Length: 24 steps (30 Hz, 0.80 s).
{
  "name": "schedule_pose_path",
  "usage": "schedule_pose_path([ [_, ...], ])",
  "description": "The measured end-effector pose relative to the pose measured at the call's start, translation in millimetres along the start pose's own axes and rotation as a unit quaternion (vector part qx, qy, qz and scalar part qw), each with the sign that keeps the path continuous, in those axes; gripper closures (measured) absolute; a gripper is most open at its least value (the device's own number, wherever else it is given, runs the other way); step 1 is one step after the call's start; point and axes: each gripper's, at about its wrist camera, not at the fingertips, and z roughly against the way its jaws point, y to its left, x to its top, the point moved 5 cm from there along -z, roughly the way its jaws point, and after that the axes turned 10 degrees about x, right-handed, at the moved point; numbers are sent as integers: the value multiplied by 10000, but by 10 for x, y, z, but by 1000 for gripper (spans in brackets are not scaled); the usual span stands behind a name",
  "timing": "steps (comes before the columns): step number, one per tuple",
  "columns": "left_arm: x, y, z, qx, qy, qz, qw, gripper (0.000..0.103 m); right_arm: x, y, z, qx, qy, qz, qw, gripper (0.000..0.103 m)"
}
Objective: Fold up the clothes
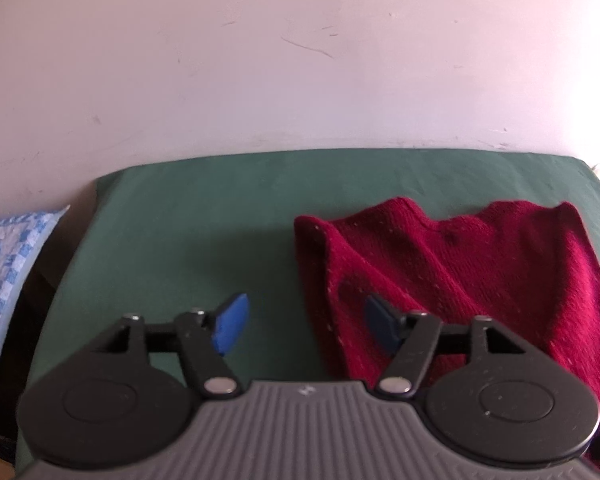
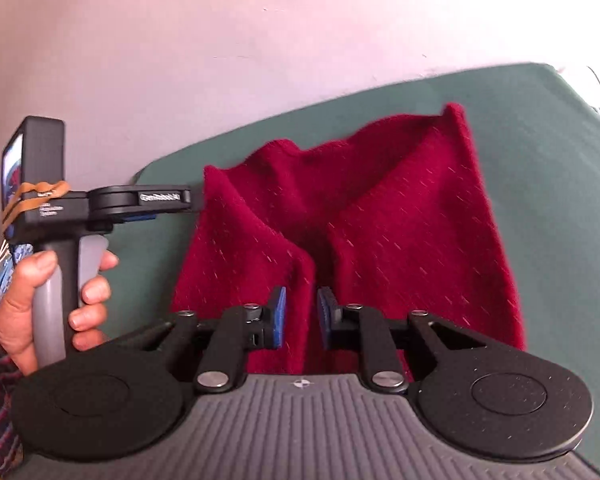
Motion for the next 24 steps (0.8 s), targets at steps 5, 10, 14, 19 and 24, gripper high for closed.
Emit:
schedule_pose_path([
  [5, -446, 101, 528, -439, 26, 51, 9990, 22, -150, -64, 288, -289, 105, 71, 9995, 85],
  [10, -1026, 94, 1108, -891, 169, -73, 9959, 22, -441, -94, 618, -377, 279, 145, 9988, 85],
  [14, -1420, -6, 1520, -1229, 208, -279, 9918, 22, -804, -27, 787, -419, 535, 202, 9975, 85],
  [19, -1766, -176, 1909, -1648, 122, -611, 9844, 22, -1286, 115, 991, -407, 811, 219, 9956, 85],
  [24, -2076, -363, 2148, -2205, 247, -924, 9707, 24, -1567, 211, 1154, -451, 809, 225, 9954, 85],
])
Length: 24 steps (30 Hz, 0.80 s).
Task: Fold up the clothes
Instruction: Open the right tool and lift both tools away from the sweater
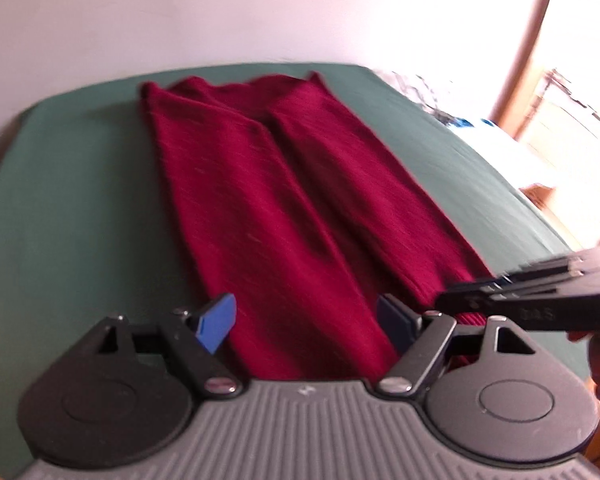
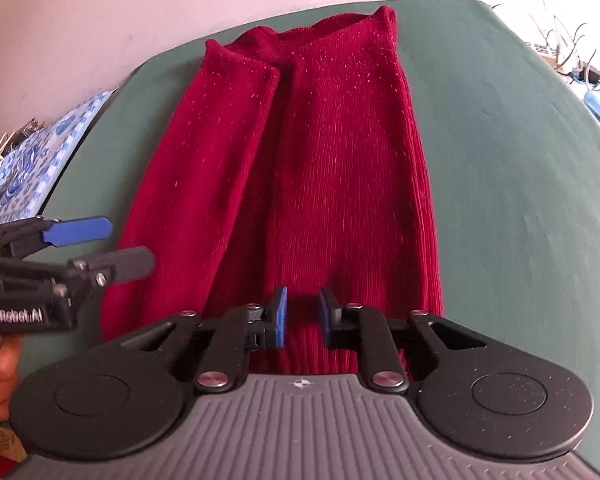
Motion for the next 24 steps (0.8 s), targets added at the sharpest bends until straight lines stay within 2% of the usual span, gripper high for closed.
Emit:
schedule_pose_path([
  [3, -216, -162, -18, -181, 229, -187, 9994, 25, -106, 36, 53, -11, -20, 4, 10000, 85],
  [6, -330, -311, 47, -124, 138, -672, 9976, 23, -159, 70, 113, 25, -2, 63, 10000, 85],
  [7, -343, -320, 66, -152, 165, -680, 9974, 22, -165, 71, 140, 39, 8, 60, 10000, 85],
  [11, -382, -312, 129, -244, 332, -547, 9977, 21, -161, 0, 259, 199, -47, -95, 9997, 85],
  [14, -409, -265, 146, -240, 495, -303, 9980, 21, -238, -82, 197, 362, 421, -80, 9984, 84],
  [18, -425, -253, 234, -124, 628, 110, 9979, 21, -264, -156, 272, 712, 843, 316, 9934, 85],
  [24, -405, -289, 314, 375, 650, 608, 9953, 21, -71, -393, 482, 651, 550, 838, 9928, 85],
])
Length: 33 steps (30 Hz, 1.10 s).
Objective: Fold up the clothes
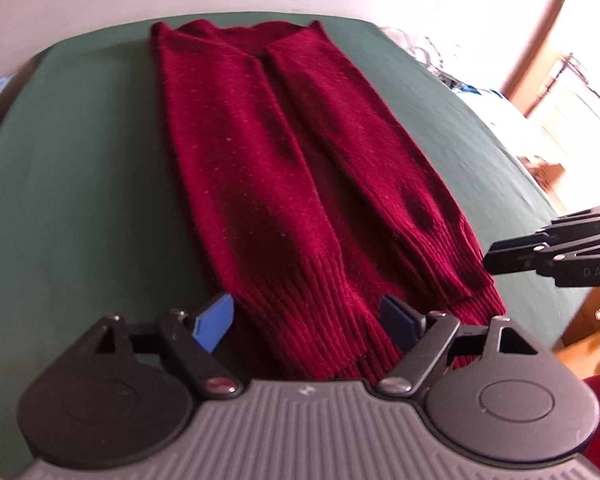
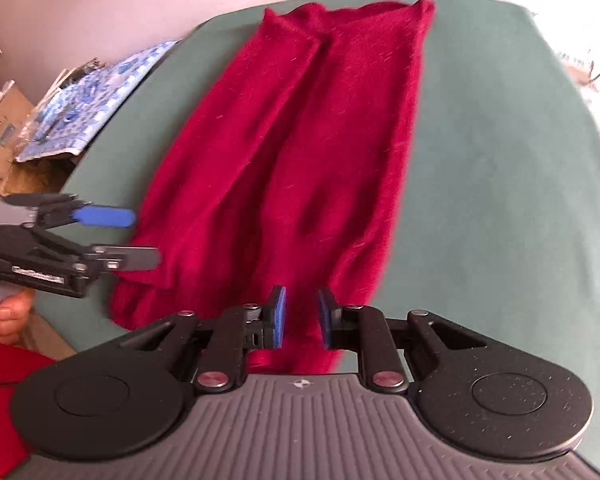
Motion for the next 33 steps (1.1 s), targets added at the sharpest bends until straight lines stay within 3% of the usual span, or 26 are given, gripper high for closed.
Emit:
schedule_pose_path([
  [3, 104, -34, 48, 415, -121, 90, 9990, 21, -34, -110, 114, -82, 25, 57, 9999, 89],
  [4, 150, -46, 74, 564, -176, 105, 9982, 21, 19, -165, 162, -84, 50, 32, 9999, 99],
  [9, 640, 134, 445, 985, -448, 263, 9938, 21, 734, -389, 765, 397, 116, 168, 9990, 101],
  [14, 1639, 373, 1065, 1719, -860, -375, 9806, 18, 1796, -344, 1339, 319, 388, 973, 9940, 99],
  [16, 2146, 453, 1370, 1941, -1140, -554, 9728, 12, 2247, -266, 1447, 153, 299, 1086, 9935, 95],
  [19, 2821, 522, 1711, 2028, -1573, -679, 9641, 7, 2743, -134, 1526, 308, 0, 1159, 9928, 94],
  [23, 3532, 526, 1859, 2256, -2108, -1047, 9453, 8, 3154, -61, 1312, -9, -288, 1480, 9886, 94],
  [26, 3761, 575, 1524, 2135, -2208, -1055, 9458, 8, 3364, -117, 818, -360, -373, 1550, 9866, 94],
  [28, 3806, 626, 1085, 1989, -2112, -1044, 9513, 12, 3403, -245, 481, -484, -404, 1398, 9882, 94],
  [30, 3797, 695, 485, 1920, -1815, -1080, 9584, 31, 3437, -385, 130, -560, -466, 1210, 9900, 94],
  [32, 3797, 802, -181, 1824, -1361, -1045, 9681, 63, 3486, -581, -228, -570, -515, 924, 9927, 94],
  [33, 3778, 851, -462, 1746, -1197, -992, 9723, 67, 3530, -686, -419, -560, -533, 762, 9941, 94],
])
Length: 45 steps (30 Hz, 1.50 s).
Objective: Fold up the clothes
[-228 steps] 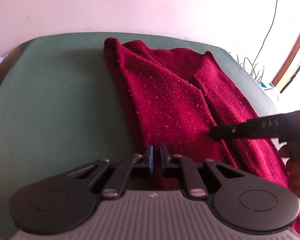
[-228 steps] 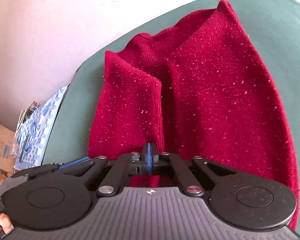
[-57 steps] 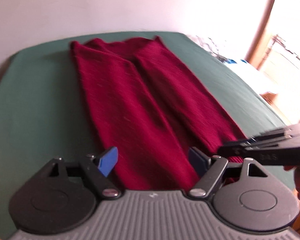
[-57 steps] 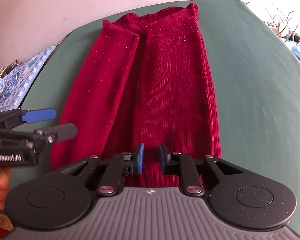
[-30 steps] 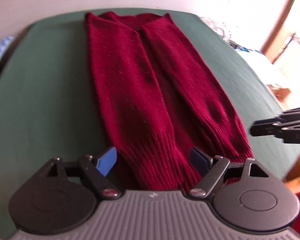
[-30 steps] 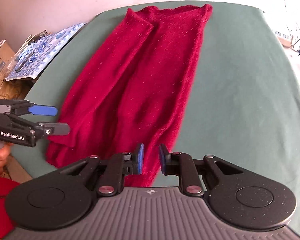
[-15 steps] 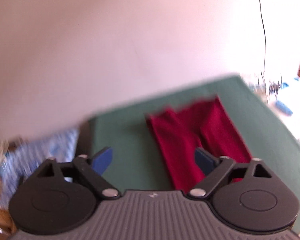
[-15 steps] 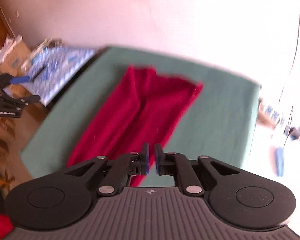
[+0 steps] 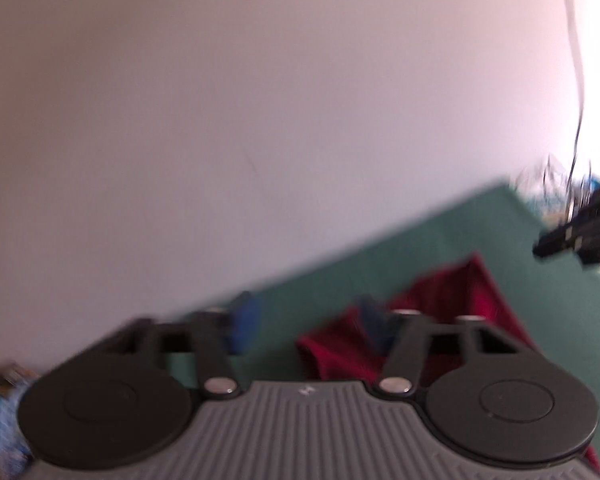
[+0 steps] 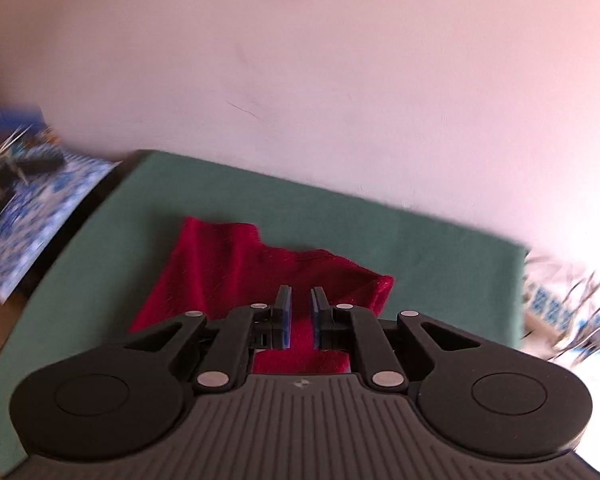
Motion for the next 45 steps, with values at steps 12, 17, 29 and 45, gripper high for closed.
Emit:
schedule_pose_path([
  [12, -354, -562, -1848, -779, 692, 563, 9930, 65, -17, -604, -1577, 50, 96, -731, 9973, 91],
  [17, -472, -648, -2193, -752, 738, 881, 9905, 67, -11, -486, -1996, 147, 231, -292, 9992, 91],
  [29, -597, -636, -2235, 369, 276, 594, 9972, 32, -138, -762, -2001, -332, -343, -226, 9986, 103],
  [45, -602, -686, -2129, 601, 251, 246, 9976, 43, -397, -1038, -1657, -1289, -460, -538, 9891, 103],
])
